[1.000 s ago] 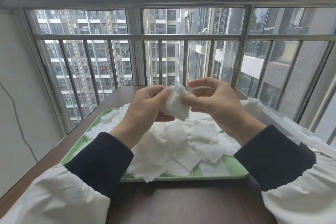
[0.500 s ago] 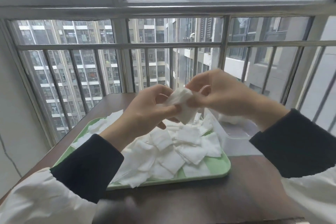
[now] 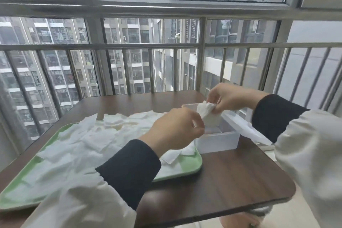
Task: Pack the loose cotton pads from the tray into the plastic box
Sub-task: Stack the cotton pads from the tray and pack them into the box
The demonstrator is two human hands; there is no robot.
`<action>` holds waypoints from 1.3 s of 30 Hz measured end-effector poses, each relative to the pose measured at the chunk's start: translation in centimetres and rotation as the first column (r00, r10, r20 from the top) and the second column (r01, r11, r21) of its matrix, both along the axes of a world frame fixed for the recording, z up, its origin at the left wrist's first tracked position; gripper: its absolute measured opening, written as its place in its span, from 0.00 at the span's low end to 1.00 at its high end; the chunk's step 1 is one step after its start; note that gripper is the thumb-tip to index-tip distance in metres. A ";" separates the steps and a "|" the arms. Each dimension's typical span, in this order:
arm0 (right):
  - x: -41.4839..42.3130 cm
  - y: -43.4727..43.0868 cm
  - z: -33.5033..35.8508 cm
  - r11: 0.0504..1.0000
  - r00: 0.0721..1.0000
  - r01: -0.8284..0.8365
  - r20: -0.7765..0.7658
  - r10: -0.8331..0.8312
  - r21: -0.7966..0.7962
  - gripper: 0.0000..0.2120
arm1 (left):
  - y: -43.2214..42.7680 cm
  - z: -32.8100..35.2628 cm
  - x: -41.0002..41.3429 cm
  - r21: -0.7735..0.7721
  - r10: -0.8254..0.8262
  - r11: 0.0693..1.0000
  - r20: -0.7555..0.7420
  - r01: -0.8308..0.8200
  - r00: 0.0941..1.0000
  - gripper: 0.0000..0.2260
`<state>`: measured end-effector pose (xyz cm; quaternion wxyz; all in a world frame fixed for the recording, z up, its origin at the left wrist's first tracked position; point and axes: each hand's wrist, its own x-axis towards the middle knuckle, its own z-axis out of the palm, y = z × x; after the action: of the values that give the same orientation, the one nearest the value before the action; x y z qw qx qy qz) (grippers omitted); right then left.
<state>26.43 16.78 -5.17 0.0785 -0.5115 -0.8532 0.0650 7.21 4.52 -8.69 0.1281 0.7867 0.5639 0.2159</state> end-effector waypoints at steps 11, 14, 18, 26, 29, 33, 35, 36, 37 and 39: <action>-1.7 1.8 -2.2 0.979 0.990 -0.021 0.140 -0.008 0.204 0.15 | 0.8 -0.4 -0.2 0.023 -0.002 1.000 -0.022 0.003 1.000 0.05; -1.6 1.3 -1.7 0.985 0.996 0.010 0.086 -0.026 0.172 0.15 | 0.9 -0.4 -0.5 0.024 -0.019 1.000 -0.023 0.020 1.000 0.05; -0.7 0.6 -0.6 0.992 0.999 0.036 -0.030 -0.033 0.120 0.14 | 1.0 -0.2 -1.4 0.012 -0.079 0.997 0.021 0.079 0.997 0.06; -1.2 -2.8 1.2 0.966 0.975 -0.084 -0.178 0.130 0.245 0.10 | 0.2 1.7 -4.5 -0.006 -0.076 0.997 0.070 0.077 0.995 0.06; -3.1 -5.3 1.4 0.959 0.932 -0.196 -0.264 0.247 0.206 0.09 | -0.4 2.4 -6.7 -0.020 -0.045 0.999 0.094 0.047 0.995 0.04; -6.2 -8.9 0.3 0.944 0.932 -0.327 -0.181 0.313 -0.053 0.05 | -1.4 2.4 -10.0 -0.022 0.018 1.000 0.140 -0.015 0.990 0.02; -7.7 -10.1 -0.6 0.941 0.945 -0.326 -0.062 0.322 -0.087 0.03 | -1.8 2.0 -11.4 -0.028 0.055 0.998 0.137 -0.052 0.989 0.02; -8.4 -10.6 -1.1 0.945 0.947 -0.320 -0.007 0.320 -0.061 0.01 | -2.0 1.7 -11.9 -0.033 0.068 0.997 0.134 -0.065 0.989 0.02; -9.0 -11.1 -1.6 0.949 0.949 -0.313 0.035 0.314 -0.026 0.02 | -2.3 1.4 -12.4 -0.040 0.079 0.996 0.133 -0.074 0.988 0.03; -10.2 -11.9 -2.7 0.955 0.953 -0.295 0.069 0.294 0.000 0.09 | -2.8 0.9 -13.4 -0.054 0.098 0.994 0.134 -0.091 0.986 0.03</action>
<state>16.21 4.92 -7.88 0.0413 -0.3800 -0.9225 0.0543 -6.19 1.68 -7.77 0.1750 0.7391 0.5955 0.2616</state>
